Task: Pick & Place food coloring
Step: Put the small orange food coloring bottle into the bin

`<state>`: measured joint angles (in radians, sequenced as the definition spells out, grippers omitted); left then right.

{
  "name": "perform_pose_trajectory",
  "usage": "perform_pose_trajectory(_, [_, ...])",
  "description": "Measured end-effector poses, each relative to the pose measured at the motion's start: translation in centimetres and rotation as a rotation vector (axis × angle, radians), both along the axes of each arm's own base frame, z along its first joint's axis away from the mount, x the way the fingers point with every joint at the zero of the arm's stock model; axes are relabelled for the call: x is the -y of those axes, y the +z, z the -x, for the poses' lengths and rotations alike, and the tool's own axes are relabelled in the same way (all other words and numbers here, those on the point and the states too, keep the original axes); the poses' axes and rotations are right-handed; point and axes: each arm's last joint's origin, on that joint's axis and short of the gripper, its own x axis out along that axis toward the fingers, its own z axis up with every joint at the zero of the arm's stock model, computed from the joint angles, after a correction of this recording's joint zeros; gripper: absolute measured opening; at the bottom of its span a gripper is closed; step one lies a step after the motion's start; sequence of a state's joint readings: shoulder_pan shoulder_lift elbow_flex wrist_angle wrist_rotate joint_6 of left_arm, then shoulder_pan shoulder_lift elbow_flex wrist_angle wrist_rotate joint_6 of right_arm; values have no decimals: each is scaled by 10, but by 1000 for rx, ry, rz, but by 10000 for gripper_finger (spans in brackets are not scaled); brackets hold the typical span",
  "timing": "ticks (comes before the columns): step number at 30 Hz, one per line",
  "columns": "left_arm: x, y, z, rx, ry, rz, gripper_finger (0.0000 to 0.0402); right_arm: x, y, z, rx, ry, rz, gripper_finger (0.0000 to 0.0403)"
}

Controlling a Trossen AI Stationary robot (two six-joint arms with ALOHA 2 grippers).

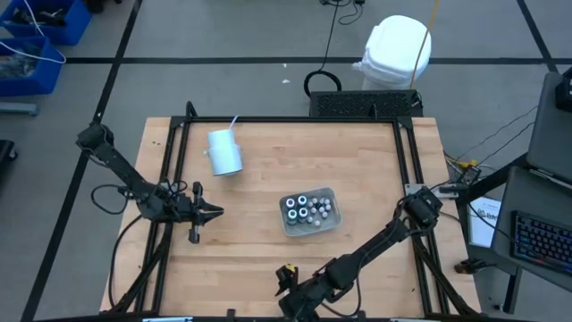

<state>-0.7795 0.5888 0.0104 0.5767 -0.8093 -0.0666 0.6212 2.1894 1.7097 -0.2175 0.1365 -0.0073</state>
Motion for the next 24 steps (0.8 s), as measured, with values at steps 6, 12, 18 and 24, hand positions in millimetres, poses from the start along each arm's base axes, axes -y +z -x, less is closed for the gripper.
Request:
perform_pose_trajectory(6, [0,0,0,0,0,1,47,7,-20,6,-12,-72,49,232])
perform_pose_trajectory(12, [0,0,0,0,0,1,47,9,-28,8,-2,-80,31,230])
perform_pose_trajectory(18, [0,0,0,0,1,-8,47,9,-30,9,-10,-91,17,229])
perform_pose_trajectory(24, [0,0,0,0,2,-18,47,12,-37,10,-15,-93,-27,200])
